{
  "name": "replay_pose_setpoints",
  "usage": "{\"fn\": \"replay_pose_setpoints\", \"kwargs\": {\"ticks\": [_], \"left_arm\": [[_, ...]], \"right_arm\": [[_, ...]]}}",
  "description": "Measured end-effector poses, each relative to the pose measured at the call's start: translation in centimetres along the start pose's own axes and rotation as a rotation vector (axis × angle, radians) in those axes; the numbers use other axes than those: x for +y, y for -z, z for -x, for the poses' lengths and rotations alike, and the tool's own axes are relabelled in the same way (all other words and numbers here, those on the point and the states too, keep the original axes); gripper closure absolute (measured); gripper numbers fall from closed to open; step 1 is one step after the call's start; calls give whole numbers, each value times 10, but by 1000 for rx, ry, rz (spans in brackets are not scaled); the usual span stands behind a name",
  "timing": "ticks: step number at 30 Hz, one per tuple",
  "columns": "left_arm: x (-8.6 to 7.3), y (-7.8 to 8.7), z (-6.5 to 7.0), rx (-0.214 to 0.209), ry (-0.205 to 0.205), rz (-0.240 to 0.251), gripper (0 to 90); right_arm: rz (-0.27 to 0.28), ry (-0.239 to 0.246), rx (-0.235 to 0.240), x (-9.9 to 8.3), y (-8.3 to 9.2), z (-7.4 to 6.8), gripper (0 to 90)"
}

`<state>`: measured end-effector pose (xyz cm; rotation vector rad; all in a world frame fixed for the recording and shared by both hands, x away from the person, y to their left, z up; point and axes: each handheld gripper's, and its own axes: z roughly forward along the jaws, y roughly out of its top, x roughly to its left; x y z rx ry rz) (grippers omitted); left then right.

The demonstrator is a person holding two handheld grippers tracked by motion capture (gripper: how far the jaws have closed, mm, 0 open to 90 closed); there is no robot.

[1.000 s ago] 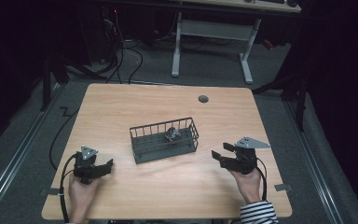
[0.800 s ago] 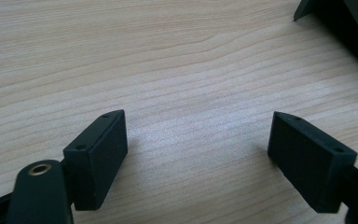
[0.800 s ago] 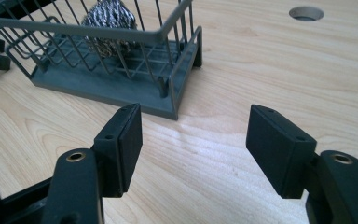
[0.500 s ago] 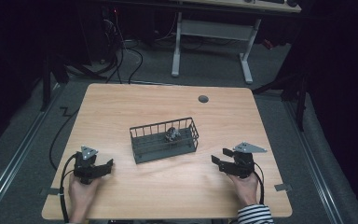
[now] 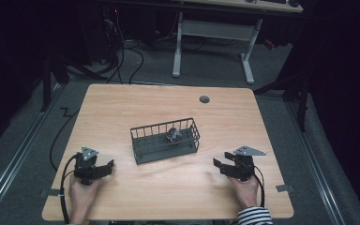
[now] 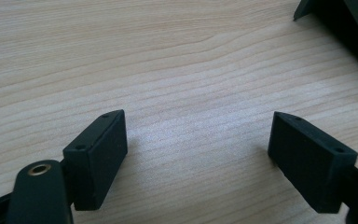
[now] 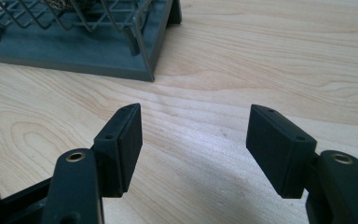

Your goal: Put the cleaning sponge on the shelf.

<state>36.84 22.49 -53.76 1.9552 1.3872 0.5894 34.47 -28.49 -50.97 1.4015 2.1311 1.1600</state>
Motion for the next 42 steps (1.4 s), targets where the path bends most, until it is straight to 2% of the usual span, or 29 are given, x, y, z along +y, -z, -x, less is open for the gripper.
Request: {"fn": "replay_pose_setpoints", "kwargs": {"ticks": [8,17,30,42], "left_arm": [[0,0,0,0,0,0,202],[0,0,0,0,0,0,202],[0,0,0,0,0,0,202],[0,0,0,0,0,0,202]], "right_arm": [[-16,-5,-15,-7,-5,2,368],[-51,23,-61,-14,-11,1,368],[-76,52,-90,-16,-15,-2,360],[-92,104,-130,-16,-17,-8,352]]}}
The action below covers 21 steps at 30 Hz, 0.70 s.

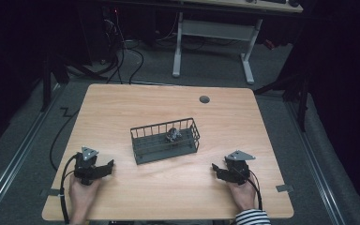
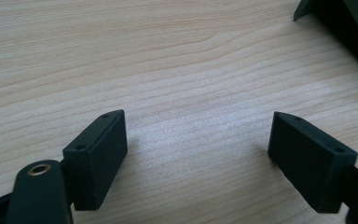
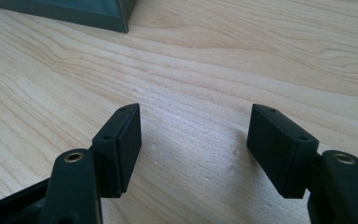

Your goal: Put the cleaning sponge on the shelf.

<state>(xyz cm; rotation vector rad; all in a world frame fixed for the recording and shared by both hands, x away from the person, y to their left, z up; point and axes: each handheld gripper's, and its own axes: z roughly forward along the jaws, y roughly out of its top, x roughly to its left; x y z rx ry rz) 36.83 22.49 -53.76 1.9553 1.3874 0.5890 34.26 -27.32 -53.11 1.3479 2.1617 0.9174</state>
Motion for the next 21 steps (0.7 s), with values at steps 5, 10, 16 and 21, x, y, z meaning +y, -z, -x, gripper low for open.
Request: {"fn": "replay_pose_setpoints", "kwargs": {"ticks": [5,10,16,21], "left_arm": [[0,0,0,0,0,0,202],[0,0,0,0,0,0,202],[0,0,0,0,0,0,202],[0,0,0,0,0,0,201]], "right_arm": [[1,4,0,0,0,0,346],[-3,2,-2,0,0,0,329],[-3,3,-1,0,0,0,326],[-4,3,-2,0,0,0,313]]}}
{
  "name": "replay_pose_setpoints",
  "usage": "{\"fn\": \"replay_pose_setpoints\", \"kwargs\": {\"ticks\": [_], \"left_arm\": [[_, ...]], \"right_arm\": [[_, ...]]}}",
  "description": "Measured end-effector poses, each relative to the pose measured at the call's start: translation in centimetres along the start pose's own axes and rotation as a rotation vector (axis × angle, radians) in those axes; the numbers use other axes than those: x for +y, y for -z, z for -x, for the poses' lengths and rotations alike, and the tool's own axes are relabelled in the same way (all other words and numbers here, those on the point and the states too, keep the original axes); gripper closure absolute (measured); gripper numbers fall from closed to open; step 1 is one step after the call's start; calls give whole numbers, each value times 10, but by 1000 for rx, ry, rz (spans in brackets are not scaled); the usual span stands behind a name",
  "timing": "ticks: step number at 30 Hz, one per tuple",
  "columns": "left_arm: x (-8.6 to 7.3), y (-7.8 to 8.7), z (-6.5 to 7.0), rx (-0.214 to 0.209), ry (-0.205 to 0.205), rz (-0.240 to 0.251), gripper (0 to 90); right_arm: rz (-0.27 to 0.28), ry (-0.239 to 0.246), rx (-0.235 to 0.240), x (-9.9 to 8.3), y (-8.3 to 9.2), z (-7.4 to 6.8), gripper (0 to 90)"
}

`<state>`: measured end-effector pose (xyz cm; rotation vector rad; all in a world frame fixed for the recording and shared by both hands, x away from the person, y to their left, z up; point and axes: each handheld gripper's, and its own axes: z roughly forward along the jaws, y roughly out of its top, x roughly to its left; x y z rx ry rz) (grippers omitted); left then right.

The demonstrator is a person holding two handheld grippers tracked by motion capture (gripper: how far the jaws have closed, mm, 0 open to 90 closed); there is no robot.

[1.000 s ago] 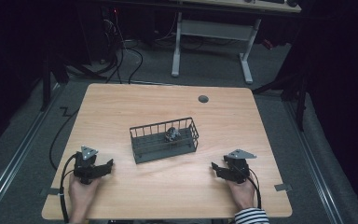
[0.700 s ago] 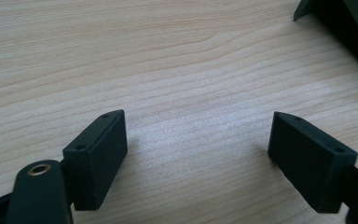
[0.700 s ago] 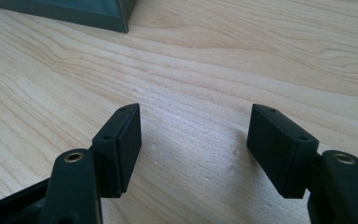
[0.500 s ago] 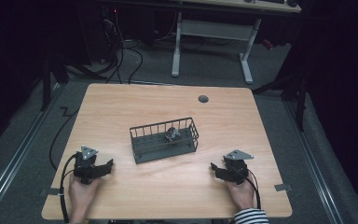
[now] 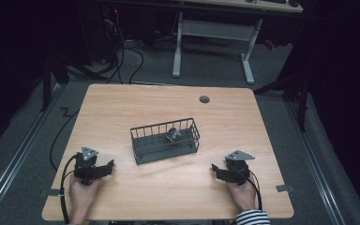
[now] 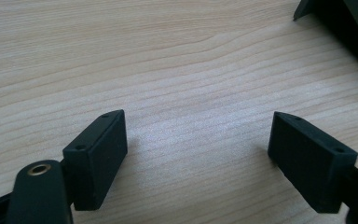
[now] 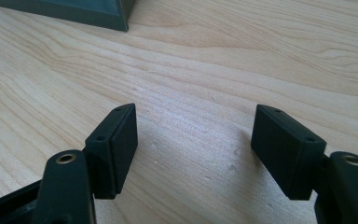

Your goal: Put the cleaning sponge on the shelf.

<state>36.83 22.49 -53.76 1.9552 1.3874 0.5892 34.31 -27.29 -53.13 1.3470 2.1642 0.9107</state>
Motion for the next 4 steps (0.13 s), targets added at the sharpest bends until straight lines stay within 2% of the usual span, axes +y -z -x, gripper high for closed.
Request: {"fn": "replay_pose_setpoints", "kwargs": {"ticks": [4], "left_arm": [[0,0,0,1,0,0,201]], "right_arm": [[-1,0,-3,0,0,0,305]]}}
